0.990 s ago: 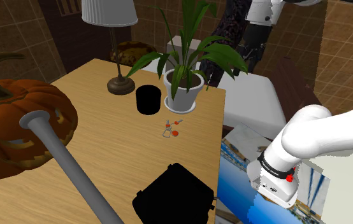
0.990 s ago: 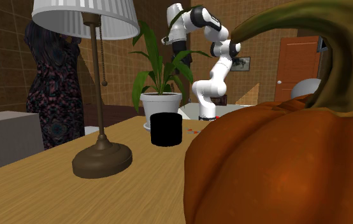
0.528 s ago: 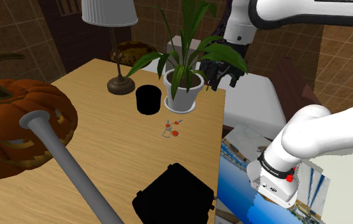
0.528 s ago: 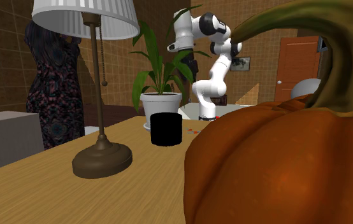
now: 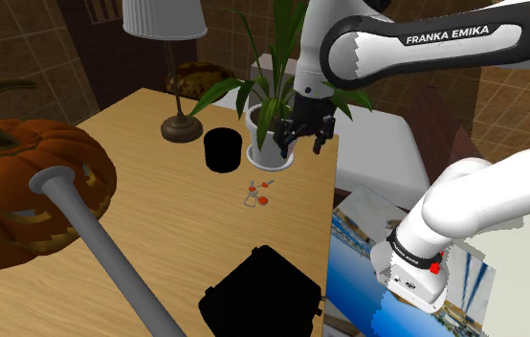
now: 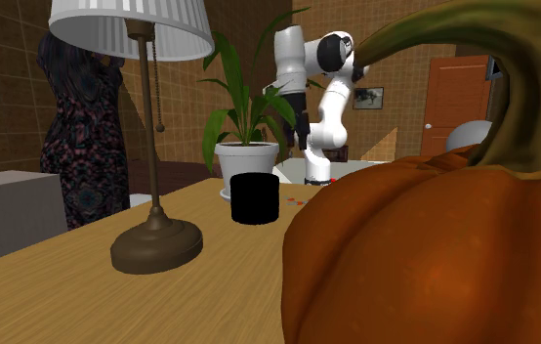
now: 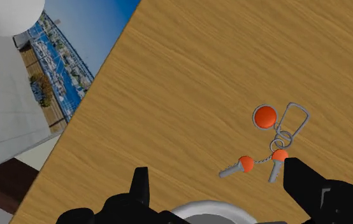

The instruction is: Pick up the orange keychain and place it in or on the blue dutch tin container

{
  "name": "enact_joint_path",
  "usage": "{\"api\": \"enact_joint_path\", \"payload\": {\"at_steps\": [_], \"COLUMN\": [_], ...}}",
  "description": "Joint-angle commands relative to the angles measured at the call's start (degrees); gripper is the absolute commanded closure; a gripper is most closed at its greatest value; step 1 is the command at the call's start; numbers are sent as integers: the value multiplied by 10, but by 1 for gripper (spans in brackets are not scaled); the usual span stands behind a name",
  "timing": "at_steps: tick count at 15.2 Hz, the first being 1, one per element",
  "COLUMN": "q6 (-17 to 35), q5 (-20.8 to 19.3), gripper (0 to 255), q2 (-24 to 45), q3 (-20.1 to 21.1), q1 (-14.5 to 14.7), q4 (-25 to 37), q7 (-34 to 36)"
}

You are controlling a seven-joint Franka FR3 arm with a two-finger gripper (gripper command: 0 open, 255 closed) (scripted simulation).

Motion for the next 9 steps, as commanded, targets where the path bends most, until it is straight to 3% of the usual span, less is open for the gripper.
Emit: {"api": "enact_joint_path", "payload": {"at_steps": [1, 5, 9], "q6": [36, 101, 158], "q5": [2, -15, -65], "gripper": [0, 0, 0], "q2": [39, 127, 230], "q3": [29, 85, 134], "q1": [-7, -26, -47], "q4": [8, 35, 76], "q7": [44, 134, 240]}}
